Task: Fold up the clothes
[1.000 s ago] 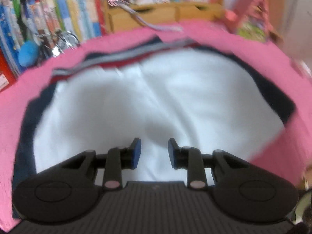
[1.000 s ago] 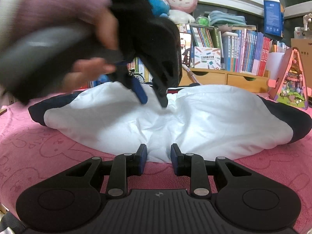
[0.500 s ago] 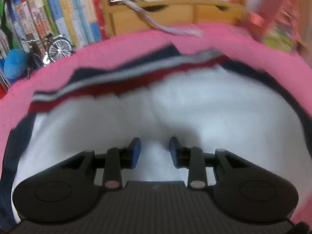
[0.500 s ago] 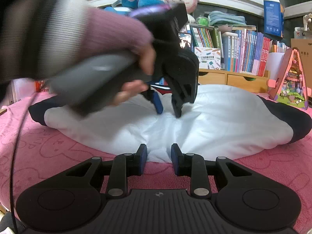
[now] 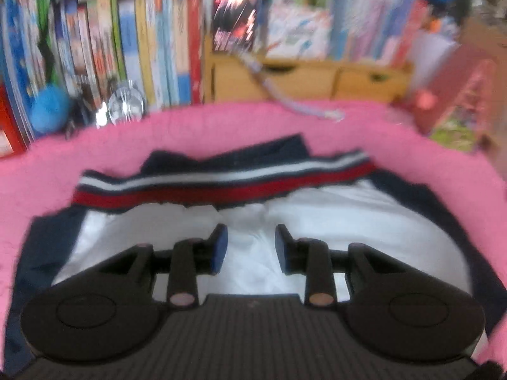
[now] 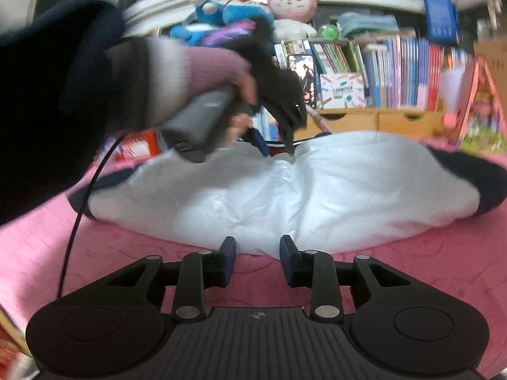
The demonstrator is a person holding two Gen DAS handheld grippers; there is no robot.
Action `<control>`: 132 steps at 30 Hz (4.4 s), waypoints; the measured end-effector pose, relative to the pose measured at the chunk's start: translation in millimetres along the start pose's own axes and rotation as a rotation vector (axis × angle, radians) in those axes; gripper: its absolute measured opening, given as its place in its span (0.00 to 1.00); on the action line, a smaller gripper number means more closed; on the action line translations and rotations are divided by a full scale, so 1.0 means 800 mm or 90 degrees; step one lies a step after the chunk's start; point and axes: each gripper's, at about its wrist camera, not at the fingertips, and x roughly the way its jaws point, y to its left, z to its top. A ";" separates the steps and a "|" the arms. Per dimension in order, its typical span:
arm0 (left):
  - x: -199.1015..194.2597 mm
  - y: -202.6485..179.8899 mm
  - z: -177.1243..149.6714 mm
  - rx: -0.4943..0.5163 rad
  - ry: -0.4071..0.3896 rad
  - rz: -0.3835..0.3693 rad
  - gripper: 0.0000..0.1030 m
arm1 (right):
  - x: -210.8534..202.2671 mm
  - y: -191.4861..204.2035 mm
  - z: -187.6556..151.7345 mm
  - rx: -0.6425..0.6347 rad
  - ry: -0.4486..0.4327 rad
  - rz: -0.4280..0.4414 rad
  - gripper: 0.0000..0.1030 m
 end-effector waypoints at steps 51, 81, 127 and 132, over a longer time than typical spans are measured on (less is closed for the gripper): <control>-0.095 -0.037 -0.212 -0.088 -0.167 0.025 0.32 | 0.088 -0.211 0.127 0.195 0.088 -0.161 0.20; -0.107 0.109 -0.259 -0.332 -0.198 -0.357 0.25 | 0.020 0.003 0.226 -0.113 -0.034 0.195 0.82; -0.164 0.228 -0.259 -0.500 -0.323 -0.002 0.09 | 0.058 0.061 0.014 -0.194 -0.001 -0.104 0.20; -0.170 0.240 -0.266 -0.528 -0.345 -0.013 0.09 | 0.058 0.061 0.014 -0.197 0.001 -0.102 0.21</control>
